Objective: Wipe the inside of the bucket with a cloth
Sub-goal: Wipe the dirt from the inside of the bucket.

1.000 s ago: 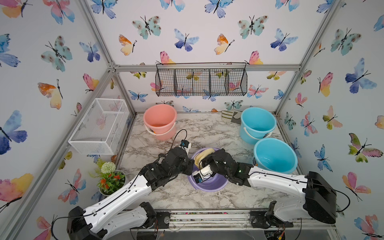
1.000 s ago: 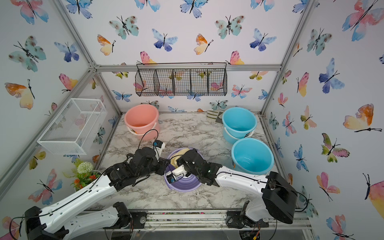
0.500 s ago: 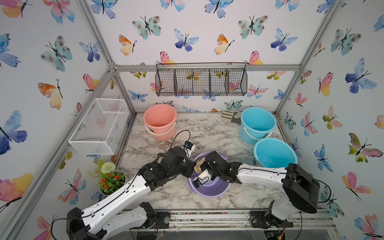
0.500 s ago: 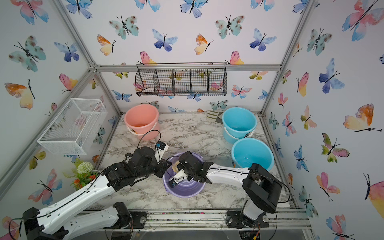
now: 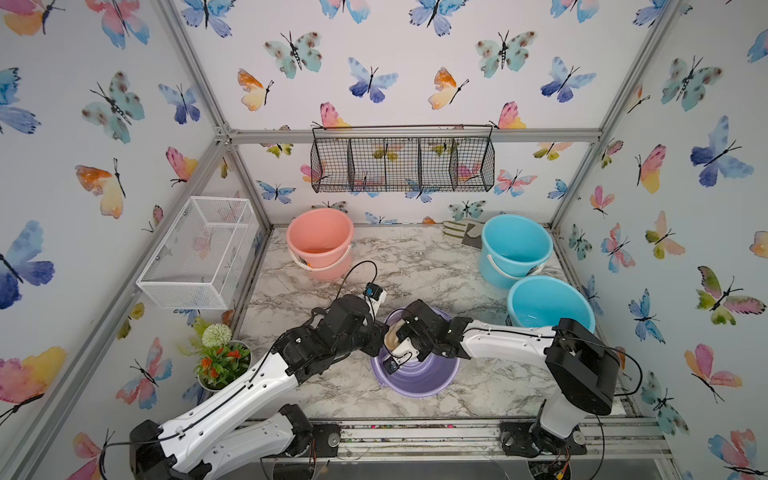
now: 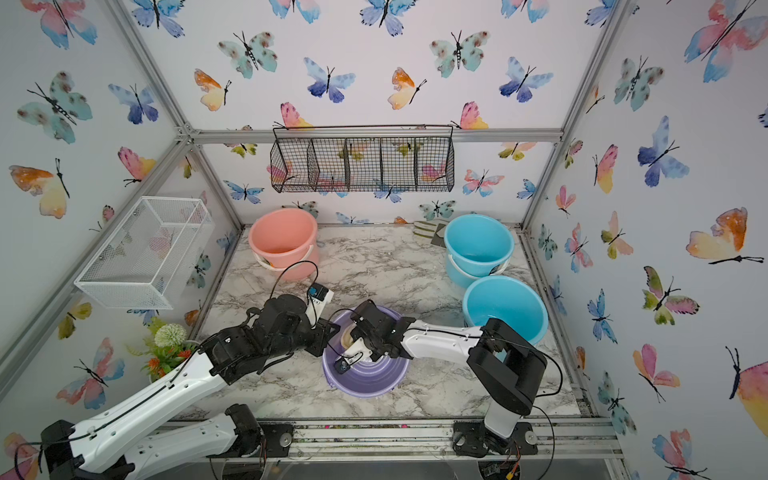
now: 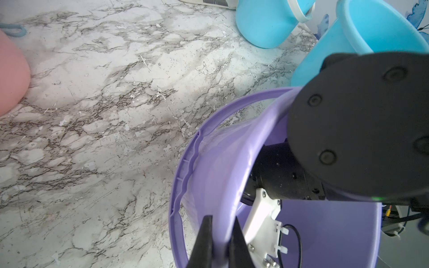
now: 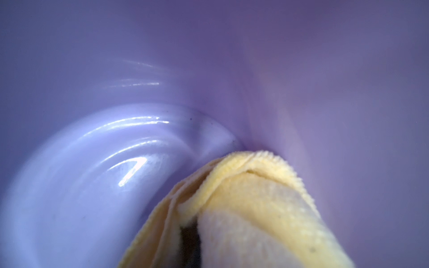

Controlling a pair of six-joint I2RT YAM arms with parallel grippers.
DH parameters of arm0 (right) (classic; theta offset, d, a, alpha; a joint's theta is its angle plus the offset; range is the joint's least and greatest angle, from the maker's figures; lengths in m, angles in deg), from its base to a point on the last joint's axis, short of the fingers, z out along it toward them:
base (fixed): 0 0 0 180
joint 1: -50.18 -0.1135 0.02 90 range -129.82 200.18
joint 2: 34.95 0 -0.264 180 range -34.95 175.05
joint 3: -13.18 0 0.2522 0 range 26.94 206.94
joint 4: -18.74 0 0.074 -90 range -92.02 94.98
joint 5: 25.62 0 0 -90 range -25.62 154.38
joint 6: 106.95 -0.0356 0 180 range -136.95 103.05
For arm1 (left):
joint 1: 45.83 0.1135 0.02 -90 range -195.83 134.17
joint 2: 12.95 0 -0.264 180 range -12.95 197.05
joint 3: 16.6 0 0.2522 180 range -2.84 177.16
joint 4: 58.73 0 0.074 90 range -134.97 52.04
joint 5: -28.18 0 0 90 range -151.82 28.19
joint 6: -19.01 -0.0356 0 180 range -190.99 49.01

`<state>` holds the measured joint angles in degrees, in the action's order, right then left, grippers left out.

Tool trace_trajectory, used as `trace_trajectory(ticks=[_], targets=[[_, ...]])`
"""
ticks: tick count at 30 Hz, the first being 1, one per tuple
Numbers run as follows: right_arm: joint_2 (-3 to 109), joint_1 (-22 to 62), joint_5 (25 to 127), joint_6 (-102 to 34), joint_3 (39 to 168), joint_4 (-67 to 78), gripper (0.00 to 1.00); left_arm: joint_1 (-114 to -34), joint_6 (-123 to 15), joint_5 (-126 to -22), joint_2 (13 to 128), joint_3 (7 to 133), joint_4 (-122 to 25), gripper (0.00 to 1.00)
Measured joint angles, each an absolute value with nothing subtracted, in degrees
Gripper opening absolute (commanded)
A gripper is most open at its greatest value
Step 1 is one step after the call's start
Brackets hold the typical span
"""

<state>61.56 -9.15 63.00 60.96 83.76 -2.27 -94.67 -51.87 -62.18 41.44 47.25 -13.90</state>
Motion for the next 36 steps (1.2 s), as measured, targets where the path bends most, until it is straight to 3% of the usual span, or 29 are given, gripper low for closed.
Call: trace_trajectory(ticks=[11,20,28,36], targets=[[45.67,-9.33,61.25,63.8,83.45,-3.82,0.02,-95.06,-50.43,-61.98,43.06,47.14,-18.16,0.0],[43.99,-9.94,54.89,69.59,83.96,-5.59,0.02,-95.06,-49.84,-61.67,43.83,46.7,-19.99,0.0],[43.95,-10.18,47.28,67.39,89.84,-16.5,0.02,-95.06,-48.81,-59.51,46.06,46.59,-20.41,0.0],[44.03,-10.24,43.7,53.88,97.68,-37.22,0.02,-95.19,-47.63,-56.12,46.03,46.59,-19.21,0.0]])
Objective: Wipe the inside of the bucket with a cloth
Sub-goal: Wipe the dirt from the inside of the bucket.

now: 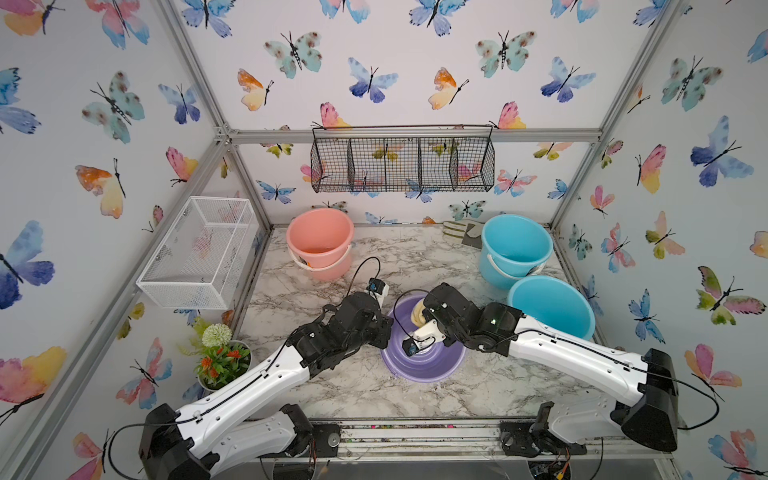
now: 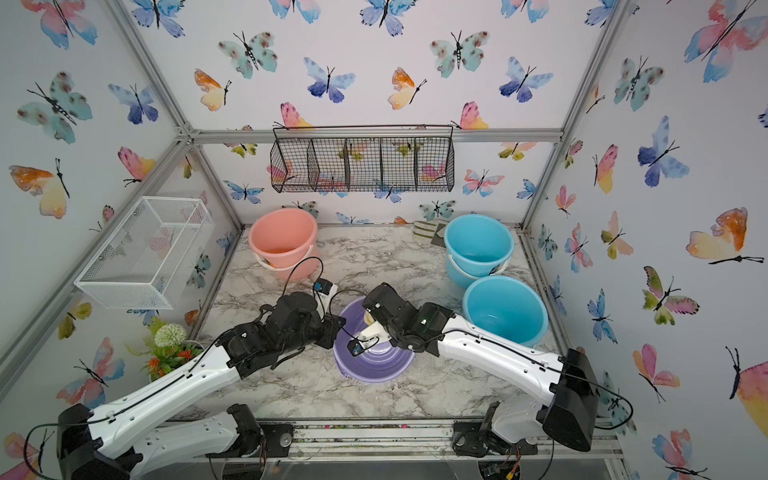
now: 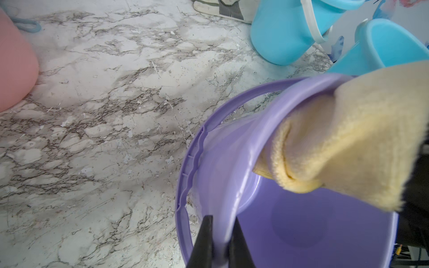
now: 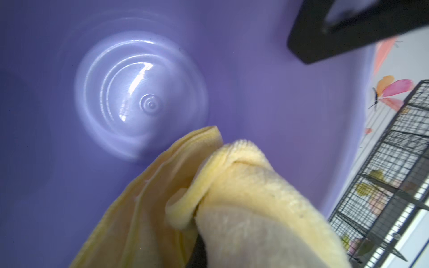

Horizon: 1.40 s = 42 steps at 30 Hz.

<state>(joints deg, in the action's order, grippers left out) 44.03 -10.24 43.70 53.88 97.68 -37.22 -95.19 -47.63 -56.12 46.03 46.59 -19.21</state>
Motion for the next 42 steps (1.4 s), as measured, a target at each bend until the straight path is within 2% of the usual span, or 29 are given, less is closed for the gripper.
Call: trace_trajectory(ticks=[5,11,16,22,31,36,42], targets=[[44.23,-10.24,50.54,43.67,103.32,-50.61,0.02,-95.45,-47.24,-54.22,44.96,46.59,-17.96,0.0],[44.38,-10.24,63.48,36.44,103.65,-57.32,0.02,-95.52,-46.82,-53.7,44.33,46.59,-17.55,0.0],[44.32,-10.24,75.19,33.18,100.61,-55.31,0.02,-95.52,-45.93,-54.13,44.33,46.59,-17.74,0.0],[41.54,-10.24,84.85,28.64,91.72,-41.02,0.02,-95.52,-44.97,-55.92,44.33,46.59,-18.03,0.0],[41.32,-10.72,84.76,16.94,81.2,-10.27,0.02,-95.52,-44.57,-58.59,44.61,46.59,-17.96,0.0],[45.04,-12.04,77.55,15.46,80.85,0.88,0.02,-94.75,-44.57,-58.46,44.74,46.59,-17.39,0.0],[47.03,-13.26,67.5,20.15,79.5,8.97,0.02,-93.22,-44.14,-56.45,44.74,46.31,-17.44,0.0]])
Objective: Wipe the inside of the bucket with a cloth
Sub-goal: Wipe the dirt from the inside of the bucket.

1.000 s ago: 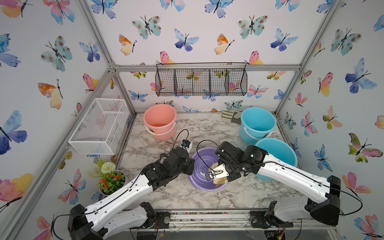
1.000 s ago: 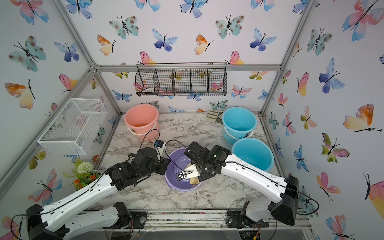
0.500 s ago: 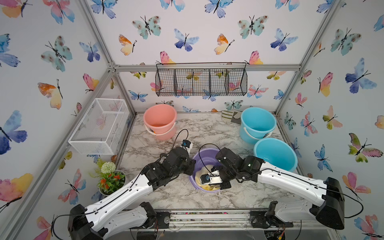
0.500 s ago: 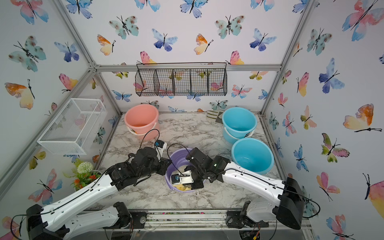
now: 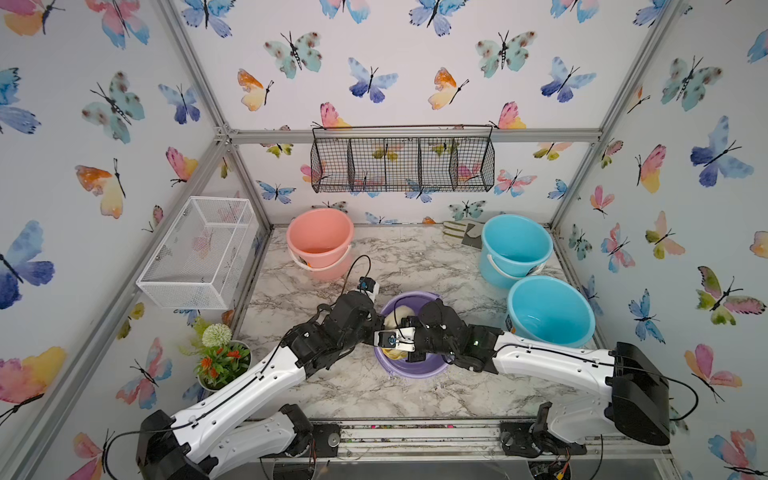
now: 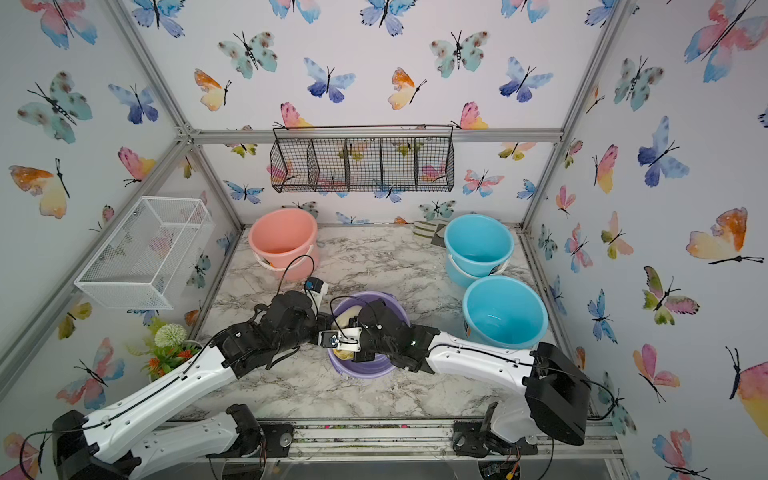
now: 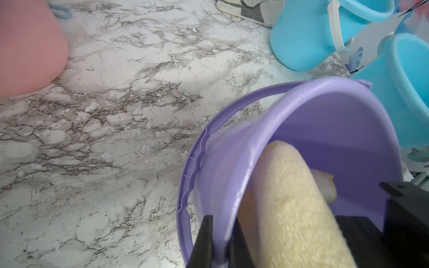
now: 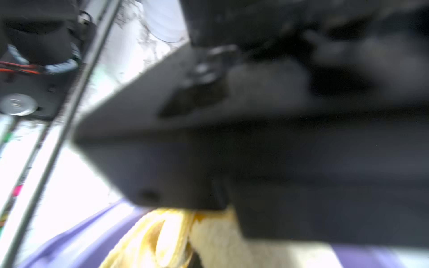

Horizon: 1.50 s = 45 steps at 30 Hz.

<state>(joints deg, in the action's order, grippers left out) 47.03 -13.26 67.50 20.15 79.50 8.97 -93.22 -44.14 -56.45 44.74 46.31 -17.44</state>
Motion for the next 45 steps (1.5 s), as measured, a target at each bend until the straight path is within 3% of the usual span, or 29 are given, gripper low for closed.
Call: trace_trajectory(ticks=[17,31,37,45], targets=[[44.58,-15.6,46.73,45.95,77.99,13.91,0.02,-93.14,-43.92,-54.64,44.63,44.6,-19.73,0.0],[36.8,-13.24,35.08,48.2,72.92,0.68,0.02,-95.24,-43.94,-59.88,43.13,44.6,-20.23,0.0],[36.82,-13.17,39.28,43.69,81.92,-19.14,0.02,-95.76,-43.94,-60.49,42.14,44.6,-20.15,0.0],[39.88,-13.13,56.42,37.68,90.93,-40.25,0.02,-95.72,-44.18,-60.41,41.47,44.6,-18.53,0.0]])
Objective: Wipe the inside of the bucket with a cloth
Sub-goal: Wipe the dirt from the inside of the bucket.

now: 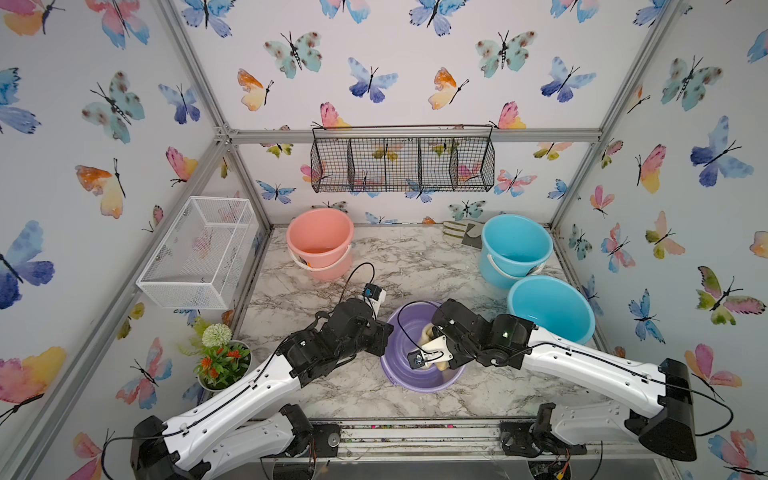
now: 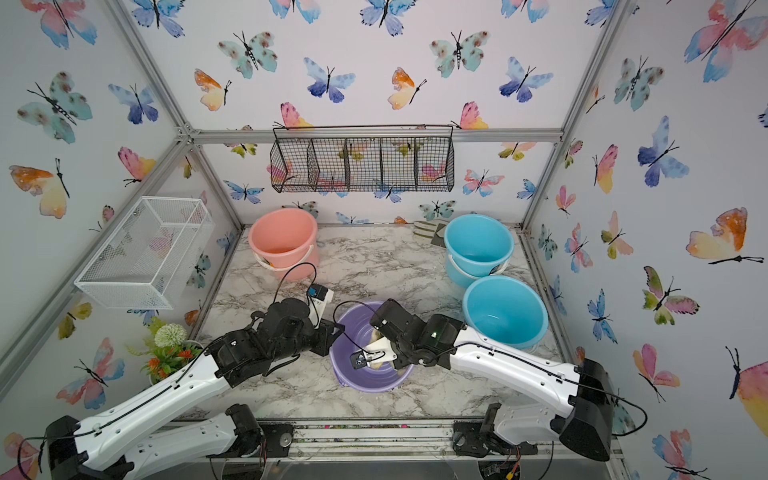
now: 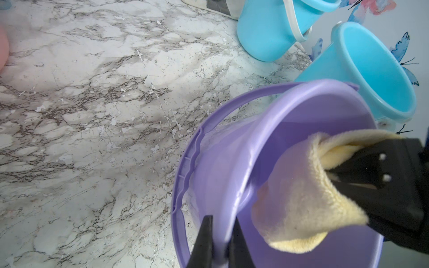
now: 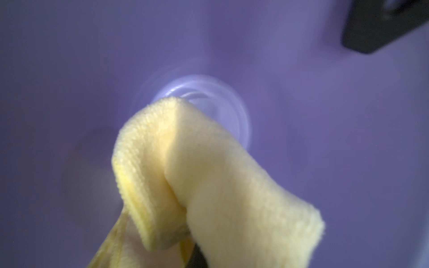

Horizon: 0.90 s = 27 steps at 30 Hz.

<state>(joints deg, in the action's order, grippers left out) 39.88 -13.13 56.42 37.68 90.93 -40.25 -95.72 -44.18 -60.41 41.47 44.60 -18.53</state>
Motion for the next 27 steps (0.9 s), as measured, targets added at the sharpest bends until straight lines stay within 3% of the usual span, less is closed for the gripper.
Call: trace_trajectory(ticks=[6,12,19,27], targets=[[46.31,-13.13,69.16,35.54,93.44,-46.2,0.02,-95.72,-44.18,-60.41,41.47,44.62,-17.72,0.0],[47.62,-13.13,80.39,34.62,93.11,-42.9,0.02,-95.72,-44.22,-60.43,41.47,44.62,-17.52,0.0],[42.42,-12.8,85.64,28.83,78.71,-17.17,0.02,-95.85,-44.73,-60.78,41.47,44.69,-17.63,0.0],[46.24,-12.8,74.75,19.17,70.71,12.29,0.02,-95.65,-44.79,-60.62,41.51,44.73,-17.52,0.0]])
